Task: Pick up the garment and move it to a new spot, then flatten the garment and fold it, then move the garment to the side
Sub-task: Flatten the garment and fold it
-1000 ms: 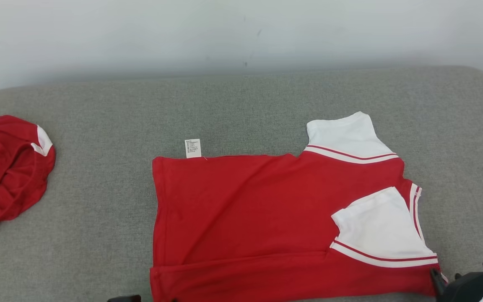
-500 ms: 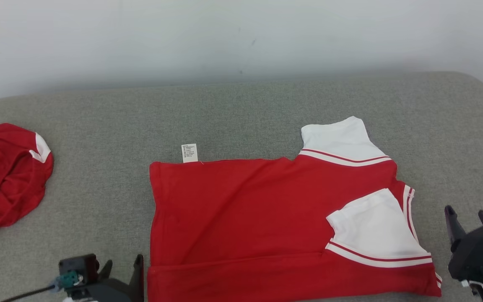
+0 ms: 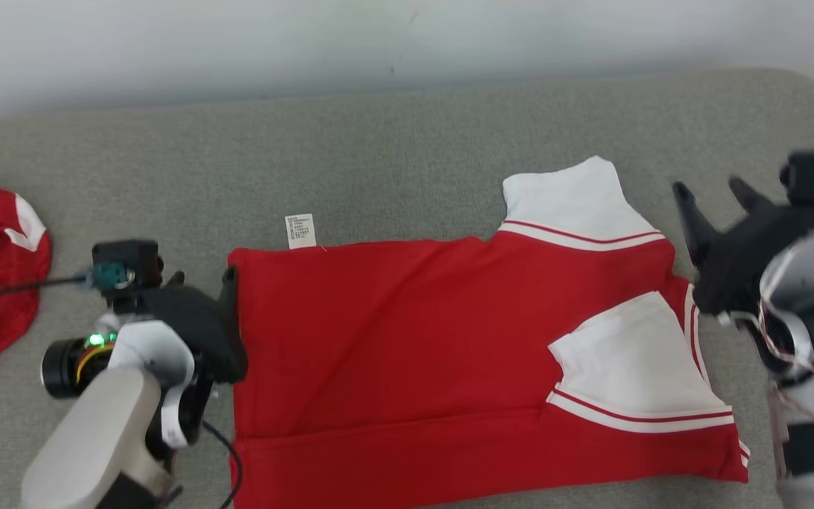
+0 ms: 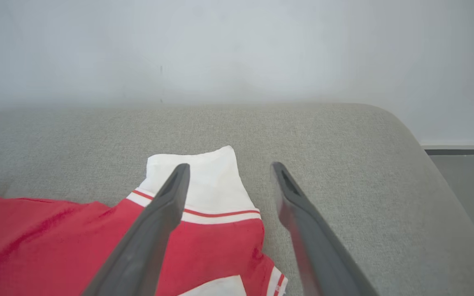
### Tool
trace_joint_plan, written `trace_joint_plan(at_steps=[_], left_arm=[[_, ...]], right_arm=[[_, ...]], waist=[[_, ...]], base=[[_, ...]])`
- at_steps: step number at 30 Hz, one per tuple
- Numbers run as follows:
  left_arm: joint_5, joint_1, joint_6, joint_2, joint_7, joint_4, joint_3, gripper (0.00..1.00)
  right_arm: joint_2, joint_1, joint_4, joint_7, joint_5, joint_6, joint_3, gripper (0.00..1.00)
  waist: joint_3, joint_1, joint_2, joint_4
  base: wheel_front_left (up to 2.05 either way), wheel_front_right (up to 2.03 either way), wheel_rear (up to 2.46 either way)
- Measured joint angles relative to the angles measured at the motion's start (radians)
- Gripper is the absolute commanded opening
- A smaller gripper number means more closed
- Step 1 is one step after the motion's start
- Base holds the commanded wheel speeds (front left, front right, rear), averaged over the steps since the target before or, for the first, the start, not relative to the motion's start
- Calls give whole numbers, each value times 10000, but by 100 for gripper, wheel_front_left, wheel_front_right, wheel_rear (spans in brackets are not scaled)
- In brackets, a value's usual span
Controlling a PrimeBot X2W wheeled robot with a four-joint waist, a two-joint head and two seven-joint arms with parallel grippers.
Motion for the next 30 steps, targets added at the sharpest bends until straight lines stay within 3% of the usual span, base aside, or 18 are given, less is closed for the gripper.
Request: trace_joint_plan(at_steps=[9, 20, 21, 22, 23, 30], left_arm=[[159, -1847, -134, -307, 723, 1962, -337, 100], [709, -2847, -439, -38, 1678, 3016, -1058, 100], [709, -2879, -474, -44, 1793, 3064, -1120, 91], [700, -2890, -556, -59, 1904, 3103, -1154, 91], [644, -2896, -623, -100, 1988, 3112, -1166, 82], [667, -3101, -788, -151, 2182, 3229, -1386, 49]], right_arm=[[-625, -1985, 1563, -280, 151, 0, 1427, 100], [-832, -2754, 2451, -640, 268, 0, 1948, 100], [-853, -2796, 2518, -648, 330, 0, 1960, 100], [-878, -2835, 2573, -671, 349, 0, 1967, 100], [-907, -2868, 2621, -671, 360, 0, 1967, 100], [-991, -3178, 2901, -669, 405, 0, 2075, 100]], waist=[[736, 0, 0, -219], [1230, -2, 0, -366], [1255, -1, -1, -364], [1279, -2, 0, -358], [1296, -1, 0, -349], [1407, -2, -1, -332]], base=[[0, 0, 0], [0, 0, 0], [0, 0, 0], [0, 0, 0], [0, 0, 0], [0, 0, 0]])
